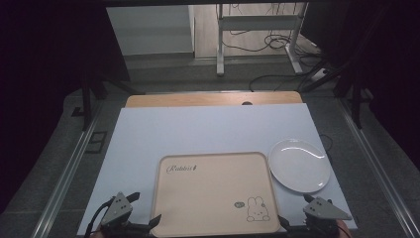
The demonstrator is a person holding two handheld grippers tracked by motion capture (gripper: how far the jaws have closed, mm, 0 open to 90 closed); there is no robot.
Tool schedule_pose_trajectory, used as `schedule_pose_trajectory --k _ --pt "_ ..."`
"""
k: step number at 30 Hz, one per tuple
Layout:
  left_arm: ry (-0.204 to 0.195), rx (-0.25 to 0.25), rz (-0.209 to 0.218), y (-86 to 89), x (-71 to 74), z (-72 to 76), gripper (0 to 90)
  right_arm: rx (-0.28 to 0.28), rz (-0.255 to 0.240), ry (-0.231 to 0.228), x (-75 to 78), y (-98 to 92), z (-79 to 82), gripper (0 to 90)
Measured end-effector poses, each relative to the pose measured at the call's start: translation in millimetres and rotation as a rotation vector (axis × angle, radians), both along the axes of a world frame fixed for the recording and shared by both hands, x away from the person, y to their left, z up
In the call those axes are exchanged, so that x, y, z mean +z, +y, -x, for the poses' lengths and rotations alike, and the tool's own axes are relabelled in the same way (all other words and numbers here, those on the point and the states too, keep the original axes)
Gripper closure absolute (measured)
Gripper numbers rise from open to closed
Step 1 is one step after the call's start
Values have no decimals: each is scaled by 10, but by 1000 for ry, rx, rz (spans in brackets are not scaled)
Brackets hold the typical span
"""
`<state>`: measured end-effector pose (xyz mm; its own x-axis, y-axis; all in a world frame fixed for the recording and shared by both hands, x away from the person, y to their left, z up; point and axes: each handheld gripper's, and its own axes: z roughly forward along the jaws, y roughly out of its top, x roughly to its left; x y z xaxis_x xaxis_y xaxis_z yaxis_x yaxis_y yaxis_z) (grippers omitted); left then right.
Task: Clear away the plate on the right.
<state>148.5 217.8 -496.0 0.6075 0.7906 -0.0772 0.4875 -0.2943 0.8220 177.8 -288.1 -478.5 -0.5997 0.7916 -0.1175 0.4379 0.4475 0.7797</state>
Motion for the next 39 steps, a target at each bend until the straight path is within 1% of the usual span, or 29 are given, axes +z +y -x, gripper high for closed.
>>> schedule_pose_trajectory --k 4,6,7,11,17,20,26,29,32,37,38,39 --pt "-2 -3 -2 2 -1 4 30 -2 14 -23 0 9 3 0" --pt "0 -4 0 3 -2 2 29 -2 14 -19 -3 2 -4 0" --pt "3 -5 3 4 -2 -2 30 -1 0 -3 -5 -15 -23 0" --pt "3 -5 -1 -1 -2 -2 30 0 -14 5 -3 -40 -32 0" --pt "3 -2 1 2 -2 -2 29 -1 -7 1 -5 -34 -33 0" --pt "3 -3 0 2 -2 -2 29 5 10 0 -7 -25 -33 0" --pt "2 -3 -5 -4 -2 -1 30 10 10 2 -7 -26 -35 0" --pt "2 -3 -5 -5 -2 -1 29 13 30 -4 -12 -13 -32 0" --pt "3 -2 -5 -4 -2 -2 30 17 32 3 -11 -11 -34 0" --pt "2 -2 -5 -3 -2 -1 30 20 67 -17 -10 21 -44 0" --pt "2 -2 -5 -3 -2 -1 30 20 67 -17 -10 21 -44 0" --pt "2 -2 -5 -4 -2 -1 29 27 85 -18 -12 36 -51 0"
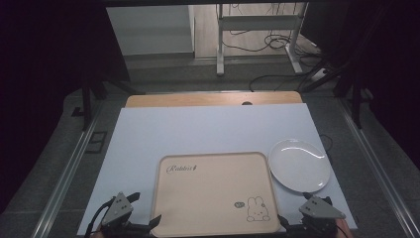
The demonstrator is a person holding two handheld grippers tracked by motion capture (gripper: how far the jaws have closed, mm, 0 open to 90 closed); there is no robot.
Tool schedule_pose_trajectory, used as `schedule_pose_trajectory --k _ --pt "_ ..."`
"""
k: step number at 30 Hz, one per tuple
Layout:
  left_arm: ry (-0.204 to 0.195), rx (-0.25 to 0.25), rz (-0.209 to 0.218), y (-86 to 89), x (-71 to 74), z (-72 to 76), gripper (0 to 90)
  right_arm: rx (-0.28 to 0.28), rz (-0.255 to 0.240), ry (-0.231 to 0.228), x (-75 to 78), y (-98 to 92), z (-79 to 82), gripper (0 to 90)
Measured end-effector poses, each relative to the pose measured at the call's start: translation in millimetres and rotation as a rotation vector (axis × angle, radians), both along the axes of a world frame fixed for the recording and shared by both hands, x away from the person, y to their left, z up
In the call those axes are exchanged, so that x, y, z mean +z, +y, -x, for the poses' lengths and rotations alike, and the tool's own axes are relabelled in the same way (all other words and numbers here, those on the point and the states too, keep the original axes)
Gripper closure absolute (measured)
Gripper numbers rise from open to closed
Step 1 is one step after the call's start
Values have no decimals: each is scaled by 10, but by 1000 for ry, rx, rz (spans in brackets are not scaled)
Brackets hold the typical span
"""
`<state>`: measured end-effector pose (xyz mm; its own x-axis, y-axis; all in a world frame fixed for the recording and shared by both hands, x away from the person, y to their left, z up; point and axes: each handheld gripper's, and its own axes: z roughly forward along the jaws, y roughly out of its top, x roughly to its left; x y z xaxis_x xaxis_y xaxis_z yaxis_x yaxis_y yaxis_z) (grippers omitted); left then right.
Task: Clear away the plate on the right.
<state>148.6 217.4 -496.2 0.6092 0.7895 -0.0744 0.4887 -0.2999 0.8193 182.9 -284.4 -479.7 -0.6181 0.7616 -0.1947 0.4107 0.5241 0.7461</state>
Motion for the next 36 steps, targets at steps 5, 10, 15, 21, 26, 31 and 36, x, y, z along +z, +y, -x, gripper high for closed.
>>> schedule_pose_trajectory --k 5,10,15,21,26,31,36 --pt "1 1 1 1 0 -1 30 12 11 7 3 2 -31 0" --pt "0 1 1 1 0 0 30 17 5 7 -6 -14 -91 2" --pt "1 1 1 1 -1 -1 30 26 10 17 -26 -11 -127 7" --pt "0 0 0 1 0 0 29 5 52 3 -43 -3 -161 7" --pt "0 -1 0 0 0 1 30 -39 105 -4 -79 -5 -206 0" --pt "0 -1 0 0 0 0 30 -62 147 -22 -86 -22 -234 0" --pt "-1 -3 -2 -2 0 1 30 -67 228 -43 -110 4 -240 0"
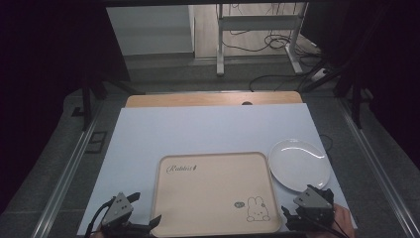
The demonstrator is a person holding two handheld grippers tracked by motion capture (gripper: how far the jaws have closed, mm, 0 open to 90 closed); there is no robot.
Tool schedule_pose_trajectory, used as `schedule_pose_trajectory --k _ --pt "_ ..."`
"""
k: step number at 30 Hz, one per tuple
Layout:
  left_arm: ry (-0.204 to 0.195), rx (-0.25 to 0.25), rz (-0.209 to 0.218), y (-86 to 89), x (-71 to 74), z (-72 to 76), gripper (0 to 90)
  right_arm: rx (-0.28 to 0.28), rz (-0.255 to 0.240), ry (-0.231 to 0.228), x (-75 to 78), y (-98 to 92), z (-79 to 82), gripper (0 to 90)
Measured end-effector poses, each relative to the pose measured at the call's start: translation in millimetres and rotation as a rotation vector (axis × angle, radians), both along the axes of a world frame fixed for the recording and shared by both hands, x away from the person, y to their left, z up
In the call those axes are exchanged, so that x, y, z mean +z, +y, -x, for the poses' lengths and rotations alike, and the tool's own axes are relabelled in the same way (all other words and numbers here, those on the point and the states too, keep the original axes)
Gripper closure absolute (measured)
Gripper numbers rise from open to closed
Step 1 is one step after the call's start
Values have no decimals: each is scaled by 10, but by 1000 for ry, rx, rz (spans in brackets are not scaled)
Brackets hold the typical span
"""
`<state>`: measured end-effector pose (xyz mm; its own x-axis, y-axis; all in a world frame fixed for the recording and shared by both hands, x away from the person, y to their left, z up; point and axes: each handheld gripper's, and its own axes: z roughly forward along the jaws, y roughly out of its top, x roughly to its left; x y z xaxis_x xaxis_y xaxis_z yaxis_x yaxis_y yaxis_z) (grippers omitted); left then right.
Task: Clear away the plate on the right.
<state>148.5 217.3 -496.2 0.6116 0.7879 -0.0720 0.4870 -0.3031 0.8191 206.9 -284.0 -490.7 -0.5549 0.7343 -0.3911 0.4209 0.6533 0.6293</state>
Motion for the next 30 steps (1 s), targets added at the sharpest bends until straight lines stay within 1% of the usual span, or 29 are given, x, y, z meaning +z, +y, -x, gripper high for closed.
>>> schedule_pose_trajectory --k 2,3,4,5,6,8,9,10,12,13,14,18,21,27,29,30 --pt "-1 0 0 0 0 0 30 -5 40 -17 -8 21 5 4" --pt "0 0 0 0 0 0 30 -5 60 -27 -10 33 9 18" --pt "-1 -1 -1 -1 0 0 30 -7 90 -39 -10 49 13 49" --pt "-1 -1 -1 -1 0 0 30 -7 90 -39 -10 49 13 49" --pt "-2 -2 -2 -2 1 1 30 -3 114 -42 -12 68 14 74" --pt "-1 -3 -3 -4 0 1 30 -4 146 -46 -17 82 10 94" --pt "-1 -3 -3 -4 0 1 30 -4 146 -46 -17 82 10 94" --pt "-2 -3 -2 -4 0 1 29 -4 183 -58 -24 100 7 122" --pt "-2 -3 -3 -4 0 1 30 -5 210 -68 -24 116 5 155" --pt "-2 -4 -2 -4 0 1 30 -5 210 -68 -24 116 5 155" --pt "-2 -4 -3 -5 0 2 30 -7 251 -85 -30 140 4 189" --pt "-3 -5 -4 -6 1 3 30 4 364 -111 -69 201 1 243" --pt "-3 -5 -4 -6 1 3 30 29 439 -128 -96 250 3 282" --pt "-3 -5 -5 -8 1 4 30 66 552 -153 -167 329 -12 348" --pt "-4 -6 -6 -8 1 5 30 80 596 -163 -199 350 -16 376" --pt "-4 -6 -6 -8 2 5 30 81 609 -165 -210 356 -15 390"
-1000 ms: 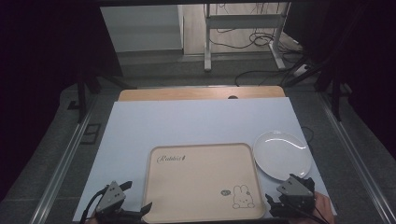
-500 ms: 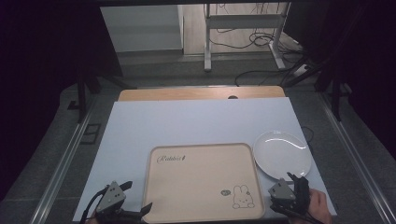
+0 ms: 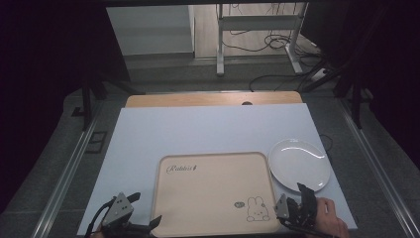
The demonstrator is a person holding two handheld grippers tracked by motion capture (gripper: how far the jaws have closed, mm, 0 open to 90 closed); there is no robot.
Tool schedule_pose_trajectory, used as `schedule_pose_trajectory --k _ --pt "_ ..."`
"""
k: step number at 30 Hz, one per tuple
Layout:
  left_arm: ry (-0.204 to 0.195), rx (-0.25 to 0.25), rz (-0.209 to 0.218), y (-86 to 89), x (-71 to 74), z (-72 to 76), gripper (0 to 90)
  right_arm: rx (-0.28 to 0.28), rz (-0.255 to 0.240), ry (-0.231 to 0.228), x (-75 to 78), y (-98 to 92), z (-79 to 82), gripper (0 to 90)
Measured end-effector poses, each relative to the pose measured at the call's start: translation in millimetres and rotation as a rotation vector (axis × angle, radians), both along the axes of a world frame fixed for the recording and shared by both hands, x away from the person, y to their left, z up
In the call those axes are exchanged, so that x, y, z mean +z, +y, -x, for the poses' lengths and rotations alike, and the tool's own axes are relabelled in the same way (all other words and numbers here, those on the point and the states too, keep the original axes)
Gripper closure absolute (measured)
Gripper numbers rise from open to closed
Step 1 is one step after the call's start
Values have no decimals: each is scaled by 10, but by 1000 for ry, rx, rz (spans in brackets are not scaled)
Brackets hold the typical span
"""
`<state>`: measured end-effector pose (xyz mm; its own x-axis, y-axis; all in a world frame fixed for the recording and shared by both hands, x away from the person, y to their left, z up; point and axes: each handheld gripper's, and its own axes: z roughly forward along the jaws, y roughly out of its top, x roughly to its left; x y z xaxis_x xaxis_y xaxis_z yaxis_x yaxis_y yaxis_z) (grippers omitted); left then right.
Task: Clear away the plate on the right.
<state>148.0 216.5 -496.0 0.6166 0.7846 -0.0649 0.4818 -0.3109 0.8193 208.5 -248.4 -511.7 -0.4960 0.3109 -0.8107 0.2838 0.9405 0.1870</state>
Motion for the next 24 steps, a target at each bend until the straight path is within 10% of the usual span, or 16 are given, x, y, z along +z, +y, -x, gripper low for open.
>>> schedule_pose_trajectory --k 12,24 --pt "0 0 -1 -2 0 1 29 48 215 -30 -161 76 -29 557" --pt "-1 -1 -3 -1 1 1 30 51 259 -1 -244 61 -137 690"
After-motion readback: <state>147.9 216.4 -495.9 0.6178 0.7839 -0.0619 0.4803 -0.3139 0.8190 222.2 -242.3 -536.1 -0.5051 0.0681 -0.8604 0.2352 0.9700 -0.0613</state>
